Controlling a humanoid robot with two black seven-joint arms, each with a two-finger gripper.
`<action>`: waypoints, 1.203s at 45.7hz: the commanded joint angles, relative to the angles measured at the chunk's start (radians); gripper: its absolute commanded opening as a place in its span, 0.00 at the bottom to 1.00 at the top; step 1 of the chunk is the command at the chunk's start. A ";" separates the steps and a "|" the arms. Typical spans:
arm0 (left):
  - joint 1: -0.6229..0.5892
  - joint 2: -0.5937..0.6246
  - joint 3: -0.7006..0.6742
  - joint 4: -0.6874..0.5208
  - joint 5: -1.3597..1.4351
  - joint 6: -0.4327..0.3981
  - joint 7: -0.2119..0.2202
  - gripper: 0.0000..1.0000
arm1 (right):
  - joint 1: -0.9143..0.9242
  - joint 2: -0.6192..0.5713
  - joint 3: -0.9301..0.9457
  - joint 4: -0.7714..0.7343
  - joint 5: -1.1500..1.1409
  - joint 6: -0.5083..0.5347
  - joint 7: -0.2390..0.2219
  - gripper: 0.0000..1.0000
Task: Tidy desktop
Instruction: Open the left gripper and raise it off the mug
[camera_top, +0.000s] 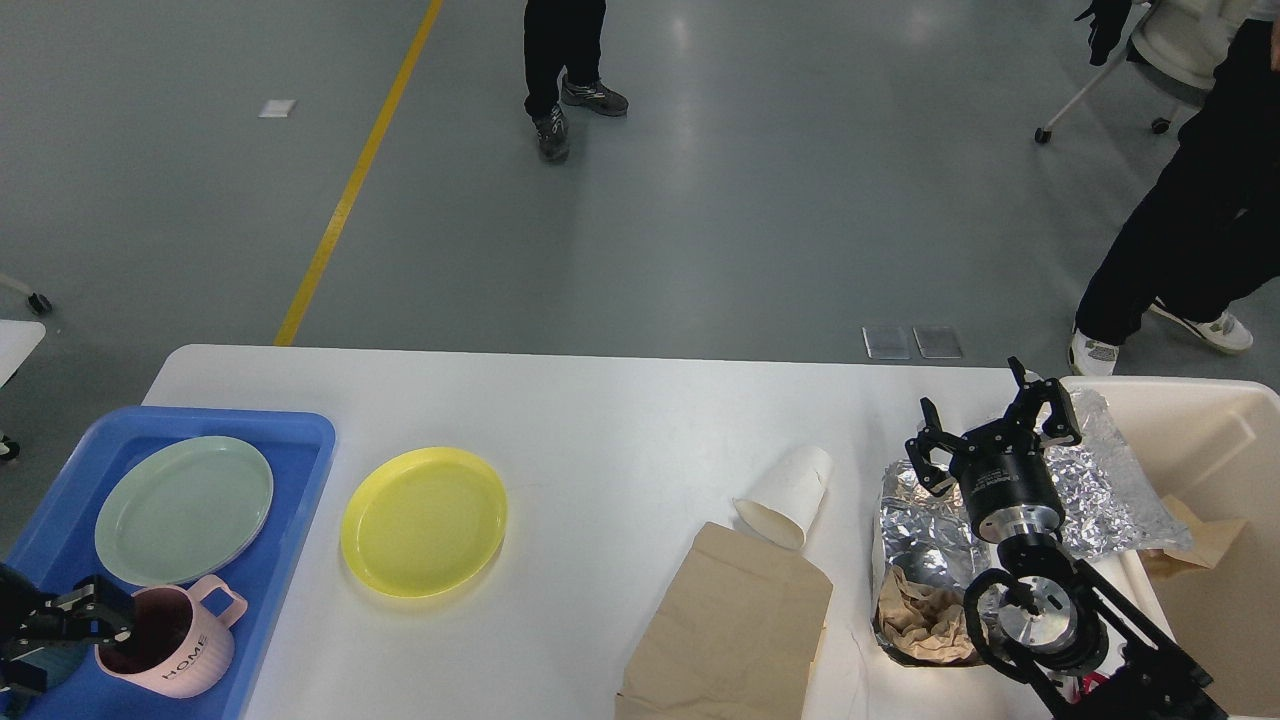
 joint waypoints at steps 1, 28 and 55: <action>-0.088 -0.001 0.053 -0.020 0.000 -0.051 -0.005 0.93 | 0.000 0.000 0.000 0.000 0.000 -0.002 0.000 1.00; -1.037 -0.338 0.560 -0.594 -0.337 -0.057 -0.007 0.96 | 0.000 0.000 0.000 0.000 0.000 0.000 0.000 1.00; -1.303 -0.629 0.497 -0.751 -0.683 -0.134 0.003 0.96 | 0.000 0.000 0.000 0.000 0.000 0.000 0.000 1.00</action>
